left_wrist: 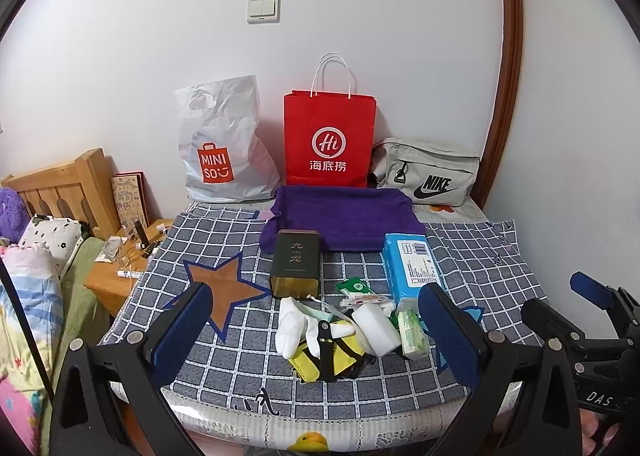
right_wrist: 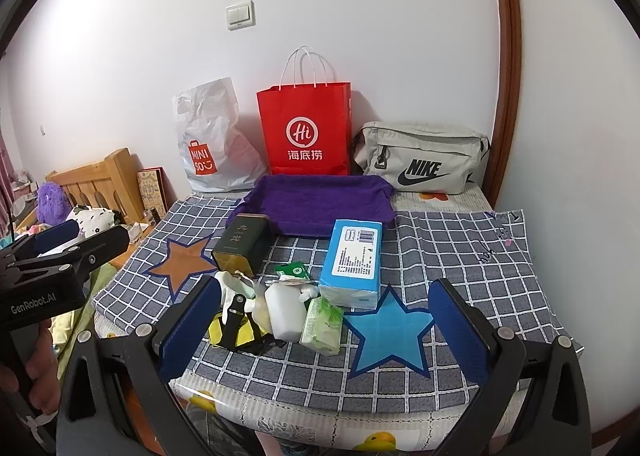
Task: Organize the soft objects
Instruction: 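Grasp the white glove with the left tool while the right tool grasps the green tissue packet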
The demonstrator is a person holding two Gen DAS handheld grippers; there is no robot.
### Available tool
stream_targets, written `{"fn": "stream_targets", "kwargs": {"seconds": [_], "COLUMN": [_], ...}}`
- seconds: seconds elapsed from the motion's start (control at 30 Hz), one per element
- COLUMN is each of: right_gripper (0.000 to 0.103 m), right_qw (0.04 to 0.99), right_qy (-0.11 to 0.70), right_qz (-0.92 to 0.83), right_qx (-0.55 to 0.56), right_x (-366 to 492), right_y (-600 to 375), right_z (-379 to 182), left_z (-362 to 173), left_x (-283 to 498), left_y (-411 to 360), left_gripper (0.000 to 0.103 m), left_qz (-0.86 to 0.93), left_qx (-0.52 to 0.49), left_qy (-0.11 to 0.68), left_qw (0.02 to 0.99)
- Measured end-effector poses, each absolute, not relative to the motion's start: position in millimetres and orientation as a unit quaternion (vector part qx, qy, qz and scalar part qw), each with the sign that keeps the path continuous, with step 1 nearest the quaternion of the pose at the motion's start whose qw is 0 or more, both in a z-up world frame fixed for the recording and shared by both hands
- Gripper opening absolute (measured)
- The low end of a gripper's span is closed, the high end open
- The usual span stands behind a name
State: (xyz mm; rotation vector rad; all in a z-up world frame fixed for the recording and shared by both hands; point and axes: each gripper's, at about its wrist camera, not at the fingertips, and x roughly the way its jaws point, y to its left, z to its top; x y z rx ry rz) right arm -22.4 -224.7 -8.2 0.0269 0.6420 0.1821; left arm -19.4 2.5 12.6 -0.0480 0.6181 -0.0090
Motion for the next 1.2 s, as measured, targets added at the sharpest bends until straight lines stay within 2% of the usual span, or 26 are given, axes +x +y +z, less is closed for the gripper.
{"fn": "stream_targets", "kwargs": {"seconds": [0.33, 0.53, 0.7, 0.8, 0.93, 1.2], "right_gripper": [0.102, 0.102, 0.101, 0.096, 0.095, 0.091], "right_qw": [0.942, 0.934, 0.920, 0.909, 0.890, 0.857], "right_qy": [0.326, 0.349, 0.382, 0.405, 0.438, 0.483], "right_qz": [0.082, 0.076, 0.076, 0.086, 0.114, 0.156], "right_qx": [0.010, 0.024, 0.042, 0.041, 0.052, 0.088], "right_x": [-5.3, 17.0, 38.8, 51.8, 69.3, 104.8], "right_y": [-234.6, -252.5, -263.6, -261.1, -253.0, -233.5], "right_z": [-26.4, -54.5, -91.3, -113.9, -145.2, -196.0], "left_z": [-4.7, -32.6, -67.9, -90.3, -112.2, -137.1], "left_x": [4.5, 29.9, 51.6, 62.8, 75.6, 89.6], "left_y": [4.1, 12.0, 22.6, 28.6, 32.5, 42.7], "left_gripper": [0.103, 0.103, 0.103, 0.103, 0.100, 0.100], "left_qz": [-0.009, 0.000, 0.014, 0.011, 0.005, -0.007], "left_qx": [-0.037, -0.045, -0.049, -0.051, -0.044, -0.042], "left_qy": [0.325, 0.354, 0.386, 0.402, 0.418, 0.428], "left_qw": [0.945, 0.934, 0.921, 0.914, 0.908, 0.903]}}
